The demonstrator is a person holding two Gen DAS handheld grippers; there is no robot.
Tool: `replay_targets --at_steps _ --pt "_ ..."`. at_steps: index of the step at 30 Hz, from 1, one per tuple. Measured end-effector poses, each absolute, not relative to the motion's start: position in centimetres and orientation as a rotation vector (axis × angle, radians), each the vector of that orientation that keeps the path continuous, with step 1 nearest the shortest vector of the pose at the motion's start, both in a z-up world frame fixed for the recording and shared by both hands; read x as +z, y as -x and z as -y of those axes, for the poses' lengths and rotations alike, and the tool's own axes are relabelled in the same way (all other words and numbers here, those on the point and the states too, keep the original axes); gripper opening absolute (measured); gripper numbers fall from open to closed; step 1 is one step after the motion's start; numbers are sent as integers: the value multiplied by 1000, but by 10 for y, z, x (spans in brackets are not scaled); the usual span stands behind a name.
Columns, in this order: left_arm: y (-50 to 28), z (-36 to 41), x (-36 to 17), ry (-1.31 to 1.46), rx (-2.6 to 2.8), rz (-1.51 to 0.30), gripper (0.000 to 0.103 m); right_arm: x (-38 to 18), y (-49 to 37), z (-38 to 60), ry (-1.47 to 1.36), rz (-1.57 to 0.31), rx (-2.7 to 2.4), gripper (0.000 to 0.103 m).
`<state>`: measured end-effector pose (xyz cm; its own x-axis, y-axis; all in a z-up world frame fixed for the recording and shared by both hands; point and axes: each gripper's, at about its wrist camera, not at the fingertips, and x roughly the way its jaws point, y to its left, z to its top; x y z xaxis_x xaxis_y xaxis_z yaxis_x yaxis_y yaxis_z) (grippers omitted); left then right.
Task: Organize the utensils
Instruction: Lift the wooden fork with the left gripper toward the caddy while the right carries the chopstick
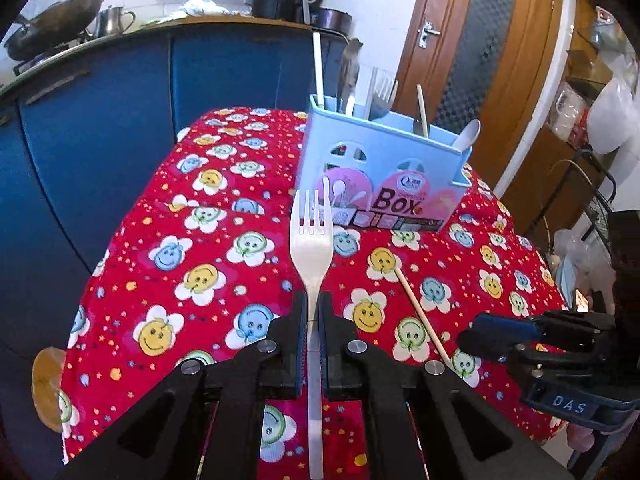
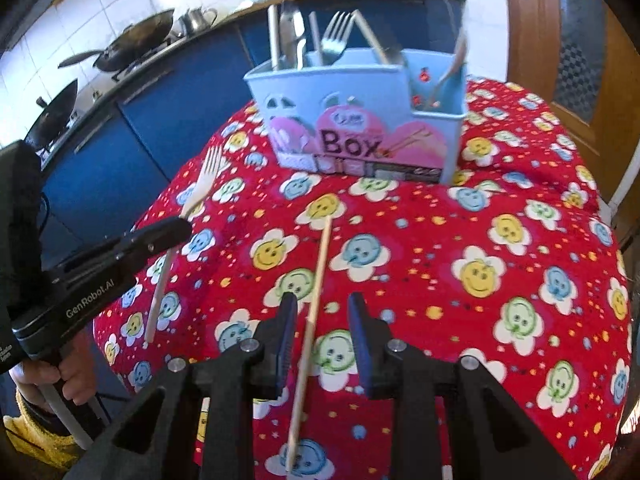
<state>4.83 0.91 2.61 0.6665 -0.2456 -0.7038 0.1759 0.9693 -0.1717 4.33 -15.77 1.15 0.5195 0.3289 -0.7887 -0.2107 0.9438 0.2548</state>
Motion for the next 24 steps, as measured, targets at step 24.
replay_targets --at_steps 24 --pt "-50 -23 35 147 -273 -704 5 -8 -100 123 -12 -1291 369 23"
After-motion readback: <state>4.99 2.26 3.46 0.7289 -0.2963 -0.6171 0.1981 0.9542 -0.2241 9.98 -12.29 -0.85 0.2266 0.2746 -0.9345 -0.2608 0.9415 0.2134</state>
